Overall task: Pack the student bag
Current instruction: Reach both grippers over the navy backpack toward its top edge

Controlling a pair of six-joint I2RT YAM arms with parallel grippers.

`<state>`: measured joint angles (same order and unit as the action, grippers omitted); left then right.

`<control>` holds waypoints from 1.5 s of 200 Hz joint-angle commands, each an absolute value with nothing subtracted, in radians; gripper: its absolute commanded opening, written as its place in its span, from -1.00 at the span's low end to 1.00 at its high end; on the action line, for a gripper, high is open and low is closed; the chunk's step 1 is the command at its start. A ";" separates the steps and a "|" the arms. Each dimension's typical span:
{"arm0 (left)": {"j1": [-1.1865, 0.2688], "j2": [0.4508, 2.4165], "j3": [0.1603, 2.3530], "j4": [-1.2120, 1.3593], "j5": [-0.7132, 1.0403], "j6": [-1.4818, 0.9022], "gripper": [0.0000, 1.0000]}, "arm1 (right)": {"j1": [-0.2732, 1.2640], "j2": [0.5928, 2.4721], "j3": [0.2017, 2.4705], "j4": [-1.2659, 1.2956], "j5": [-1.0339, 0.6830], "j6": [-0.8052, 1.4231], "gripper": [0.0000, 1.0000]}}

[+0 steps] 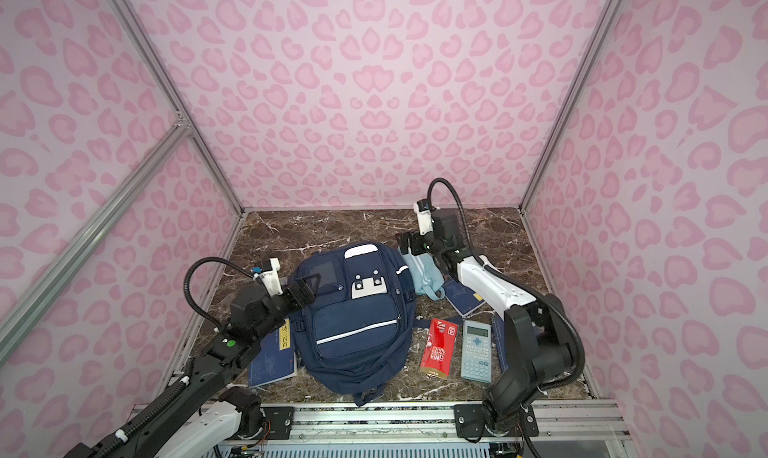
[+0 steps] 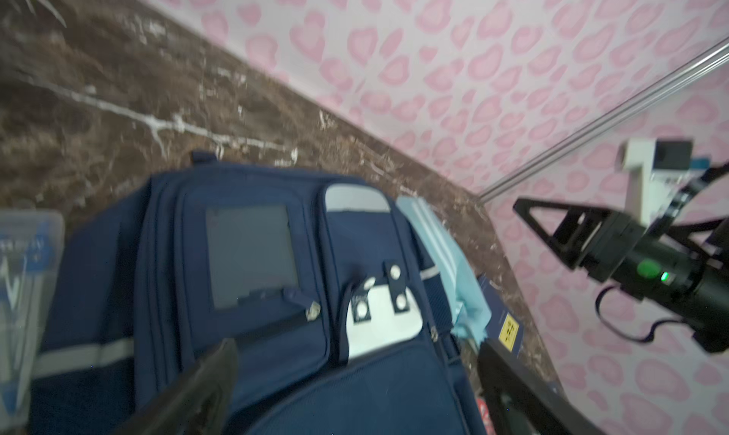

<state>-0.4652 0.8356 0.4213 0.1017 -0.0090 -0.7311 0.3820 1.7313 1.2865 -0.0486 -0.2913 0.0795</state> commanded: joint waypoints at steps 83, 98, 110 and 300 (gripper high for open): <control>-0.566 1.244 0.403 0.263 -0.187 -0.758 0.10 | 0.426 2.286 1.877 -0.524 -0.466 -0.101 0.19; -0.566 1.317 0.436 0.292 -0.173 -0.748 0.02 | 0.407 2.315 1.868 -0.527 -0.461 -0.085 -0.08; -0.566 1.376 0.469 0.310 -0.165 -0.738 -0.05 | 0.388 2.300 1.839 -0.512 -0.434 -0.064 -0.24; -0.433 2.003 1.186 0.231 -0.112 -0.571 -0.25 | 0.293 2.032 1.512 -0.441 -0.262 0.228 -0.29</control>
